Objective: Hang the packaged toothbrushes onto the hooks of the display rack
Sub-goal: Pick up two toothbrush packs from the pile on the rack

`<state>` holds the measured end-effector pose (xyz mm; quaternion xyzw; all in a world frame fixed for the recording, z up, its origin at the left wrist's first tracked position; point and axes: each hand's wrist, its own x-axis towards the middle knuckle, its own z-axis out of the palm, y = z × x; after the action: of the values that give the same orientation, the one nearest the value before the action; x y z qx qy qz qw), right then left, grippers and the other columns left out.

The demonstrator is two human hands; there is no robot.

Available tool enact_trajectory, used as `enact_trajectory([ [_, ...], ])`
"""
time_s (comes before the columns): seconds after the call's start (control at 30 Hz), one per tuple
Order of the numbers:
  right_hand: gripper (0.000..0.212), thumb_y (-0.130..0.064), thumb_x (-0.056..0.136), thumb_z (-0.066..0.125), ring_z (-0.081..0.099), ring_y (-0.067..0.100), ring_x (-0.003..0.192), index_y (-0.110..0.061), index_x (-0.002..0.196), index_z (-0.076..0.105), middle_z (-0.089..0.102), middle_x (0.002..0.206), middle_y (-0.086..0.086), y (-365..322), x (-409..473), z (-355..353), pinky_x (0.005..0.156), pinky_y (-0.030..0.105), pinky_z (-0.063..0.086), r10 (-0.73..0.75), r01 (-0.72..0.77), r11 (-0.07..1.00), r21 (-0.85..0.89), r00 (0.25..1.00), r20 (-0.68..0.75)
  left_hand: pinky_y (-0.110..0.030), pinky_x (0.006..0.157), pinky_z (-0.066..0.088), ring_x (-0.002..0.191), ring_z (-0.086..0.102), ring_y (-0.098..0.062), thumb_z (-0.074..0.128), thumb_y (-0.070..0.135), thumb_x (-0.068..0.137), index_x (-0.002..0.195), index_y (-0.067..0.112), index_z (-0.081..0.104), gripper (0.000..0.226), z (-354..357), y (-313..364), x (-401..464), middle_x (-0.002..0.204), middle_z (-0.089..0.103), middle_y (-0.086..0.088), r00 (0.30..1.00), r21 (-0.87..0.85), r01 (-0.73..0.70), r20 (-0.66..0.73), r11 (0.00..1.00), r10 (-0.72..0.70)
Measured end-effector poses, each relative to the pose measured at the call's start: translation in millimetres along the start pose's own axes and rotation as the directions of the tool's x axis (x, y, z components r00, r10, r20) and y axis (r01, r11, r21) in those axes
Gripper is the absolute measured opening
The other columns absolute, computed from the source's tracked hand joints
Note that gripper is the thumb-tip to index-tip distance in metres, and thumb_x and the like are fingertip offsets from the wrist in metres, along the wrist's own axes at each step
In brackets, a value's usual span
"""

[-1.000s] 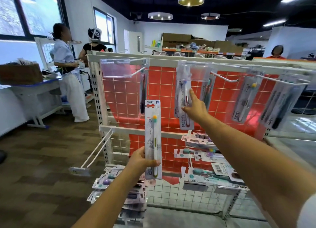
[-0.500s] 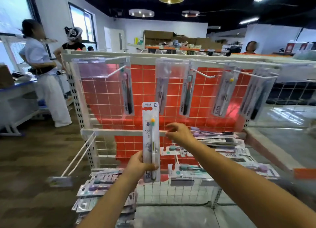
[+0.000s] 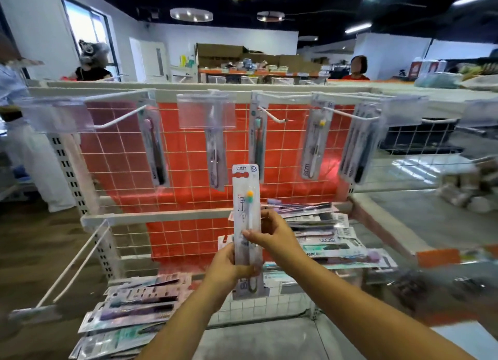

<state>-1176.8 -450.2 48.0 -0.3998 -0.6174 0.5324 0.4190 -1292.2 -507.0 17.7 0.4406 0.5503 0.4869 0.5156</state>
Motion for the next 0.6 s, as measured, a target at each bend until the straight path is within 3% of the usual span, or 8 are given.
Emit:
enact_trajectory([
  [0.1, 0.034, 0.002, 0.080, 0.067, 0.065, 0.023, 0.094, -0.013, 0.107, 0.054, 0.067, 0.099, 0.009, 2.0, 0.3, -19.3, 0.082, 0.033, 0.055, -0.042, 0.043, 0.999, 0.027, 0.998, -0.054, -0.031, 0.081, 0.056, 0.097, 0.066, -0.020, 0.069, -0.008, 0.074, 0.114, 0.014, 0.055, 0.048, 18.9, 2.8, 9.0, 0.104, 0.069, -0.007, 0.998, 0.083, -0.056, 0.038, 0.995, 0.053],
  [0.2, 0.031, -0.002, 0.083, 0.066, 0.064, 0.014, 0.090, -0.016, 0.108, 0.054, 0.066, 0.096, 0.001, -0.1, 1.6, -45.7, 0.075, 0.023, 0.055, -0.103, 0.102, 0.995, -0.008, 0.989, -0.102, -0.027, 0.079, 0.055, 0.091, 0.066, -0.013, 0.070, 0.000, 0.077, 0.111, 0.019, 0.056, 0.041, 32.5, 5.1, 19.6, 0.099, 0.068, -0.001, 0.987, 0.256, -0.141, 0.114, 0.956, 0.115],
  [0.23, 0.031, -0.004, 0.084, 0.066, 0.063, 0.012, 0.088, -0.017, 0.109, 0.054, 0.064, 0.096, -0.002, -1.3, 2.1, -55.2, 0.072, 0.020, 0.054, -0.118, 0.117, 0.993, -0.021, 0.985, -0.128, -0.028, 0.080, 0.055, 0.090, 0.064, -0.011, 0.070, 0.007, 0.079, 0.110, 0.022, 0.056, 0.037, 35.0, 6.7, 22.7, 0.099, 0.067, 0.001, 0.980, 0.404, -0.191, 0.135, 0.895, 0.148],
  [0.27, 0.031, -0.005, 0.084, 0.065, 0.063, 0.010, 0.087, -0.018, 0.110, 0.053, 0.064, 0.095, -0.003, -2.5, 2.6, -64.6, 0.069, 0.018, 0.054, -0.130, 0.128, 0.992, -0.021, 0.979, -0.157, -0.029, 0.083, 0.053, 0.092, 0.063, -0.011, 0.069, 0.016, 0.082, 0.112, 0.024, 0.056, 0.033, 36.4, 8.3, 25.8, 0.102, 0.066, 0.002, 0.973, 0.592, -0.232, 0.151, 0.772, 0.177],
  [0.33, 0.030, -0.004, 0.086, 0.063, 0.062, 0.006, 0.082, -0.018, 0.111, 0.053, 0.062, 0.093, -0.005, -3.7, 3.8, -84.1, 0.063, 0.014, 0.052, -0.142, 0.147, 0.989, 0.004, 0.962, -0.234, -0.029, 0.089, 0.048, 0.104, 0.059, -0.013, 0.061, 0.028, 0.088, 0.121, 0.025, 0.054, 0.034, 38.7, 12.2, 30.0, 0.115, 0.062, 0.003, 0.957, 0.869, -0.254, 0.161, 0.425, 0.241],
  [0.37, 0.029, -0.003, 0.086, 0.061, 0.061, 0.003, 0.078, -0.017, 0.110, 0.052, 0.062, 0.092, -0.005, -4.4, 4.4, -94.3, 0.060, 0.012, 0.050, -0.142, 0.154, 0.988, 0.021, 0.951, -0.275, -0.029, 0.090, 0.047, 0.110, 0.057, -0.015, 0.056, 0.030, 0.090, 0.124, 0.024, 0.051, 0.035, 40.4, 13.0, 31.9, 0.121, 0.060, 0.003, 0.947, 0.921, -0.248, 0.165, 0.301, 0.276],
  [0.47, 0.027, -0.004, 0.089, 0.057, 0.062, 0.005, 0.076, -0.015, 0.113, 0.050, 0.062, 0.094, -0.002, -9.1, 7.8, -124.6, 0.055, 0.014, 0.051, -0.109, 0.155, 0.983, 0.097, 0.923, -0.368, -0.031, 0.088, 0.046, 0.113, 0.054, -0.020, 0.045, 0.030, 0.094, 0.125, 0.022, 0.049, 0.032, 49.4, 13.1, 39.4, 0.125, 0.058, 0.000, 0.929, 0.953, -0.251, 0.188, 0.168, 0.320],
  [0.6, 0.034, -0.004, 0.090, 0.054, 0.058, 0.006, 0.077, -0.013, 0.123, 0.047, 0.060, 0.095, -0.002, -20.4, 22.5, -158.2, 0.053, 0.010, 0.049, -0.097, 0.215, 0.961, 0.174, 0.852, -0.515, -0.030, 0.085, 0.044, 0.112, 0.054, -0.021, 0.043, 0.029, 0.095, 0.123, 0.021, 0.049, 0.030, 59.0, 10.3, 49.3, 0.123, 0.059, 0.000, 0.923, 0.963, -0.243, 0.195, 0.112, 0.331],
])
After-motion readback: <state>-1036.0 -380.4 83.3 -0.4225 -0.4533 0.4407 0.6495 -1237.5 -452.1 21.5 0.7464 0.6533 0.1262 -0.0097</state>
